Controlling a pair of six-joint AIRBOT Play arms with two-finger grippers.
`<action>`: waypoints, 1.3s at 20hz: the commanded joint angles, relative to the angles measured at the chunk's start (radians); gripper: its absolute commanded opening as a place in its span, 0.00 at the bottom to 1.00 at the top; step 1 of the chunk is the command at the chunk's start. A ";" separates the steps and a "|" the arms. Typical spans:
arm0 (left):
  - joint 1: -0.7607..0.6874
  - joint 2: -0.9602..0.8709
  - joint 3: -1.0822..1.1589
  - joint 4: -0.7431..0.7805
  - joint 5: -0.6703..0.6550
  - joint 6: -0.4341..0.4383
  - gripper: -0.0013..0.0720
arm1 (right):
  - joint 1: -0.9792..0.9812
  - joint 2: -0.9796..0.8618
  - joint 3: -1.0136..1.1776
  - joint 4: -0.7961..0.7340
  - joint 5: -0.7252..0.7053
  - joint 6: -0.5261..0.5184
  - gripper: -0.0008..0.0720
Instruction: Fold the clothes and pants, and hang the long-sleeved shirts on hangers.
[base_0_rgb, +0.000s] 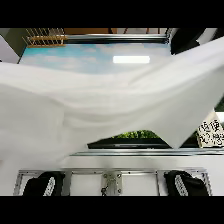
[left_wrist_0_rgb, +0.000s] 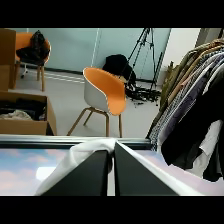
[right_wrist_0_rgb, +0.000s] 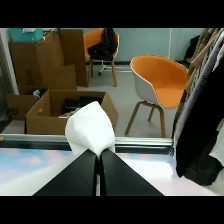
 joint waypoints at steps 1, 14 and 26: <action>0.001 -0.069 0.014 0.001 -0.092 -0.059 0.03 | 0.001 -0.001 0.002 -0.013 0.063 0.057 0.02; -0.090 -0.983 -0.244 -0.010 0.148 0.051 0.03 | 0.121 -0.876 0.004 -0.014 0.175 0.101 0.02; 0.051 -1.113 -0.274 -0.136 0.166 0.127 0.03 | 0.133 -0.982 -0.020 -0.225 0.024 0.267 0.02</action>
